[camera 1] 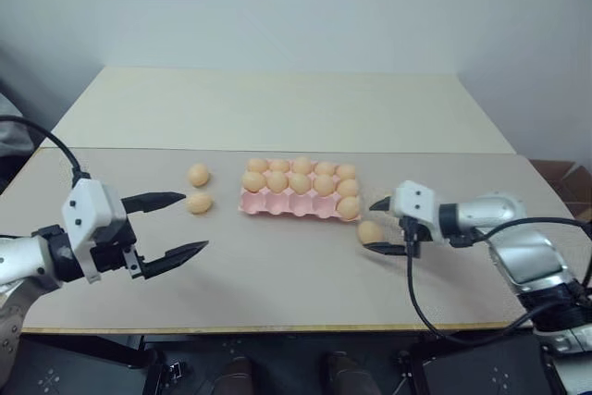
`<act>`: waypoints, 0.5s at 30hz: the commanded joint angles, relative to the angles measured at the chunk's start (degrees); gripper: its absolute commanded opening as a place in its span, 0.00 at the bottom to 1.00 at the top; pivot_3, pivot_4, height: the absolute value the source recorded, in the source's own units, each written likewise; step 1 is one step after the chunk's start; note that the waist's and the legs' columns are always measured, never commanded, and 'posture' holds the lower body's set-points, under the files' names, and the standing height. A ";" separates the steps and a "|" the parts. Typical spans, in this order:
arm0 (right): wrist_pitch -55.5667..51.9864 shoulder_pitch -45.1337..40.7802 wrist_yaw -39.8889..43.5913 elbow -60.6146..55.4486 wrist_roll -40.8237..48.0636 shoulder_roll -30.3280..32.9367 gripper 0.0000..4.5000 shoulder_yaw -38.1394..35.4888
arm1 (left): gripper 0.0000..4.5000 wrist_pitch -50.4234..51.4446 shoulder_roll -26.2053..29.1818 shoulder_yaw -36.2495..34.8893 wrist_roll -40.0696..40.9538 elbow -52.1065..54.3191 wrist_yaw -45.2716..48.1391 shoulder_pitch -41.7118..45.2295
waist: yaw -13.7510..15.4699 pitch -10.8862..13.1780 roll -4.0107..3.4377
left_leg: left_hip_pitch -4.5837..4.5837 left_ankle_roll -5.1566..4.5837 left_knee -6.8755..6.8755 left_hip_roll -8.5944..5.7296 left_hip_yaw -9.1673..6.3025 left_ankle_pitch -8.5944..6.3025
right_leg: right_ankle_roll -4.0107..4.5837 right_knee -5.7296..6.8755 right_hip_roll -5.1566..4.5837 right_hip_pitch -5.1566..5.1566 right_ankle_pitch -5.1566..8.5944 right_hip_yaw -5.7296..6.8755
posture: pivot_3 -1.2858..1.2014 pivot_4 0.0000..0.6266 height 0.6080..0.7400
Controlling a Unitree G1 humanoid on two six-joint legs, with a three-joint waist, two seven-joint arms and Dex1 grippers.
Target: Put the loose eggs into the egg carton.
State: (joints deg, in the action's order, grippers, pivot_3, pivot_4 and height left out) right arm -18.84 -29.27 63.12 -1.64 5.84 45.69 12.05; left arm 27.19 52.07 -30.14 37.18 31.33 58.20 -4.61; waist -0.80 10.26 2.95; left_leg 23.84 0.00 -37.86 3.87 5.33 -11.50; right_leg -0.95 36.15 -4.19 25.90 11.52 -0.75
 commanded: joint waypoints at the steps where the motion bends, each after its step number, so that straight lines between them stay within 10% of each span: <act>1: -0.03 -1.27 -0.82 1.69 -1.22 -0.69 1.00 0.08 | 0.99 -1.11 0.68 -0.50 0.01 0.57 0.01 0.49 | 0.11 0.00 0.00 | 0.01 0.00 0.00 0.00 0.00 0.00 | 0.00 -0.01 0.00 0.00 0.00 0.00 | 0.52 0.24 1.00; 5: -0.21 -1.79 -0.84 3.83 -2.42 -1.96 1.00 0.98 | 0.99 -1.15 0.70 -0.83 -0.36 0.84 -0.30 0.08 | 0.06 0.00 0.00 | 0.02 0.00 0.00 -0.01 0.00 0.00 | 0.00 0.00 -0.01 0.00 -0.01 0.00 | 0.52 0.24 1.00; 15: -0.92 -0.84 -0.42 3.21 -3.69 -1.61 0.50 0.73 | 1.00 -1.10 0.98 -0.96 -1.53 1.29 -0.86 -0.85 | -0.03 0.00 0.00 | 0.00 0.00 0.00 0.01 0.00 0.00 | 0.00 0.01 0.02 0.00 -0.01 0.00 | 0.52 0.24 1.00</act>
State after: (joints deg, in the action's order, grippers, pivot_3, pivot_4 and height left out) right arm -19.26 -29.92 62.72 2.82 2.29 43.17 13.72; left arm 26.53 52.18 -30.15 35.85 31.36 57.64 -5.40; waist -0.83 10.26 2.95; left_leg 23.84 0.00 -37.86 3.88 5.33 -11.50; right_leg -0.96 36.17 -4.17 25.90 11.52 -0.75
